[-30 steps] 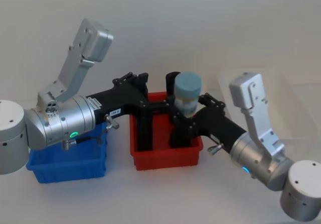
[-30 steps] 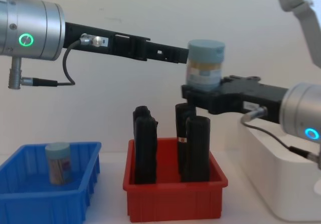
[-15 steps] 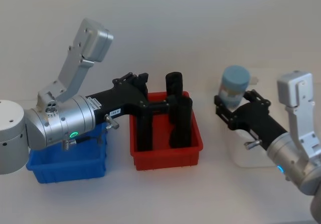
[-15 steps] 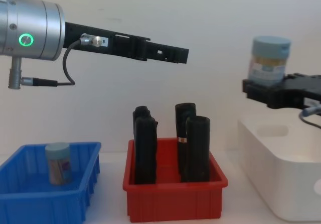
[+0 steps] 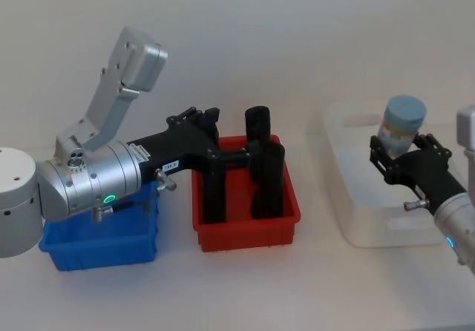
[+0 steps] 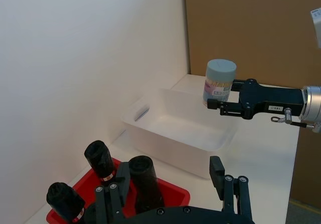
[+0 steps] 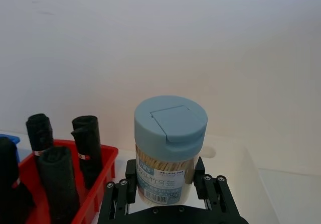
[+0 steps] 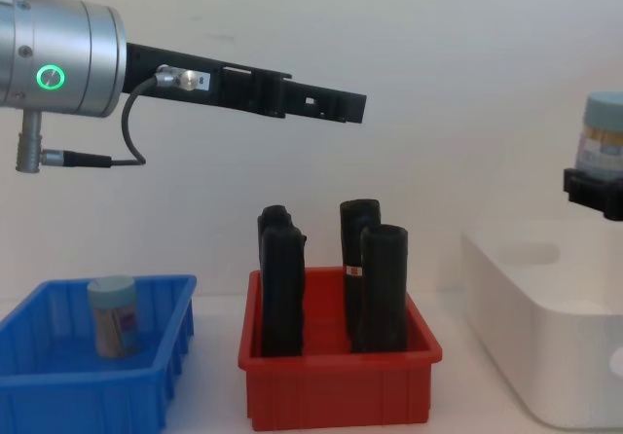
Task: Pick the cotton swabs from the blue box and place them into the white box.
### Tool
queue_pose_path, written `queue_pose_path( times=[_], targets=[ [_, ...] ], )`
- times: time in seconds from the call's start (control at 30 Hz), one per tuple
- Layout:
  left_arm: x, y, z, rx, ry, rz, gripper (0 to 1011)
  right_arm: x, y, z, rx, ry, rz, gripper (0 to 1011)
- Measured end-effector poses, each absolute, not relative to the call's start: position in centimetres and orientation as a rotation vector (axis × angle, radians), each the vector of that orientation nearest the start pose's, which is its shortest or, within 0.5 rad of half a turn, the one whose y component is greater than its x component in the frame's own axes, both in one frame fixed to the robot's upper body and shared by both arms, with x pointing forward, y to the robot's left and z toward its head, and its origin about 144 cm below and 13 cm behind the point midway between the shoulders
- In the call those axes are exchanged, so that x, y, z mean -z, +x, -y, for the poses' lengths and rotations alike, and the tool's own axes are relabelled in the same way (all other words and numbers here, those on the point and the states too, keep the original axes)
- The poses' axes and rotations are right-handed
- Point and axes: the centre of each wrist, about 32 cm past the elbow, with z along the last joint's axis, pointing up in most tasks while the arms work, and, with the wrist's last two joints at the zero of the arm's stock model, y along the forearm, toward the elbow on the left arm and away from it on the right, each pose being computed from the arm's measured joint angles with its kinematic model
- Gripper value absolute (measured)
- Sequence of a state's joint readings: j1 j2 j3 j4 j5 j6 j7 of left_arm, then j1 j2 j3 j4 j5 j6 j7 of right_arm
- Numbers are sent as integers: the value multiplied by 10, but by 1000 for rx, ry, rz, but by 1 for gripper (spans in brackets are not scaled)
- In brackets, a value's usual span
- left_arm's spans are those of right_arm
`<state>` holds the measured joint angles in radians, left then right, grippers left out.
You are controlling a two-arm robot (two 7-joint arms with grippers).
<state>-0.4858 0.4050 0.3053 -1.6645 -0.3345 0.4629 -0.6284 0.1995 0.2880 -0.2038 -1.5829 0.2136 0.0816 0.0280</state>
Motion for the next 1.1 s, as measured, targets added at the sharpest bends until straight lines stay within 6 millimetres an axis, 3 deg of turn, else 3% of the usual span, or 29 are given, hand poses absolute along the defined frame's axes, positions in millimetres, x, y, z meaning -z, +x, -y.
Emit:
queue_pose_path(
  times=[0.8, 1.1],
  targets=[
    [-1330, 543, -243, -682, 177, 89, 1004, -1195, 546, 263, 1407, -121, -19, 653],
    [-1330, 543, -243, -682, 177, 89, 1004, -1191, 553, 264, 1401, -140, -36, 931]
  ],
)
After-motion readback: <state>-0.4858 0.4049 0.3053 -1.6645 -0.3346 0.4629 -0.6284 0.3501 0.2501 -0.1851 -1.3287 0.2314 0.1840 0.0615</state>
